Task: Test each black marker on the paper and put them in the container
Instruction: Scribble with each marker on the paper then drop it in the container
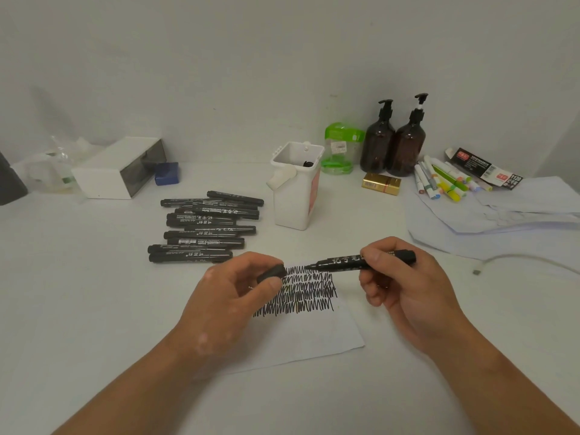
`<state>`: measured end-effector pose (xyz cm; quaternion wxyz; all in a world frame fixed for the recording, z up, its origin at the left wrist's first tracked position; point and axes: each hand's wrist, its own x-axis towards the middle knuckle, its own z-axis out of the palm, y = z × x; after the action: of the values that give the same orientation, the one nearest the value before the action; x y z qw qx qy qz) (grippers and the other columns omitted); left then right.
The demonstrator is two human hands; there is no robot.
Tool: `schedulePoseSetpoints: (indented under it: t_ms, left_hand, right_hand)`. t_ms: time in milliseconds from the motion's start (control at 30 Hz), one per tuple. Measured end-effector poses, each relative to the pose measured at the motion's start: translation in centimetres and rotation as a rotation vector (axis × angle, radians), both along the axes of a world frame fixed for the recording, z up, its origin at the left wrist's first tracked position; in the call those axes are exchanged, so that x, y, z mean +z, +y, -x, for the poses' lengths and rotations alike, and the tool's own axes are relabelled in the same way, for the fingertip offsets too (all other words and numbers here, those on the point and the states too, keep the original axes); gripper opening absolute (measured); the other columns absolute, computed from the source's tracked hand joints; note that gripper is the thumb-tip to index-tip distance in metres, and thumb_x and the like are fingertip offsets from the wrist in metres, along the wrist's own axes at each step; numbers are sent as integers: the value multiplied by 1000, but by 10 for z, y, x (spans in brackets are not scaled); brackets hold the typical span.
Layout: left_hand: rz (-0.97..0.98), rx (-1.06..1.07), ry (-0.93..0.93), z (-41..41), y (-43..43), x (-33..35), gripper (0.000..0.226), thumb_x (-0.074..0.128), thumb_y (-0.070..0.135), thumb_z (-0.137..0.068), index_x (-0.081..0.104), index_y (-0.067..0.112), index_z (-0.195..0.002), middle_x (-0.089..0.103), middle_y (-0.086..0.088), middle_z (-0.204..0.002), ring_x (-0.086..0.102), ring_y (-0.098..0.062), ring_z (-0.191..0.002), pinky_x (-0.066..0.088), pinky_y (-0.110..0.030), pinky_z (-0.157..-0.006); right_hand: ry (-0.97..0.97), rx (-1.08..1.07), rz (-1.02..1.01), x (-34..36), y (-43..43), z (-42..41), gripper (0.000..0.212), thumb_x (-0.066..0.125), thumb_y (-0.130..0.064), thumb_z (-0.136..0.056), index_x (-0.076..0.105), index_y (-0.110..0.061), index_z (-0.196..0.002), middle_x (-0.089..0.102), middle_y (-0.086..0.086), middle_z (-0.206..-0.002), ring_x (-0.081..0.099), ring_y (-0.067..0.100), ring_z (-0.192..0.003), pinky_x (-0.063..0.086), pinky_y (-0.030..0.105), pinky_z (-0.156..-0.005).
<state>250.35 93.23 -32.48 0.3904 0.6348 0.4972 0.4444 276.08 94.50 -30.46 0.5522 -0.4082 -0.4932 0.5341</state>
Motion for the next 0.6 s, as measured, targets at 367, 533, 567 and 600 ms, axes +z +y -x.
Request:
schedulePoseSetpoints:
  t_ms: [367, 533, 567, 600]
  left_hand:
    - [-24, -156, -34, -10, -8, 2, 16, 68, 35, -83, 72, 33, -99, 74, 9, -87, 63, -6, -74, 47, -13, -71]
    - [10, -152, -157, -12, -7, -3, 23, 58, 44, -84, 64, 26, -95, 56, 2, -63, 47, -17, -62, 39, -29, -66]
    - [35, -152, -225, -14, -7, -4, 24, 58, 44, -85, 62, 22, -93, 53, -1, -62, 44, -20, -62, 36, -35, -67]
    - [55, -146, -279, -17, -8, -4, 26, 58, 45, -86, 59, 20, -91, 51, -2, -60, 42, -22, -61, 34, -39, -65]
  right_hand:
    - [-120, 158, -26, -1, -10, 15, 10, 78, -22, -77, 78, -16, -85, 73, 16, -73, 64, 20, -58, 49, 26, -51]
    - [-208, 185, -70, -2, -13, 23, 6, 74, -21, -82, 74, -19, -87, 74, 12, -73, 57, 18, -55, 46, 26, -49]
    - [-217, 179, -79, -2, -15, 25, 9, 74, -26, -81, 72, -20, -86, 73, 10, -71, 54, 18, -54, 44, 27, -48]
    - [-224, 165, -85, -2, -16, 27, 13, 74, -32, -78, 72, -21, -84, 71, 7, -68, 50, 18, -53, 42, 27, -47]
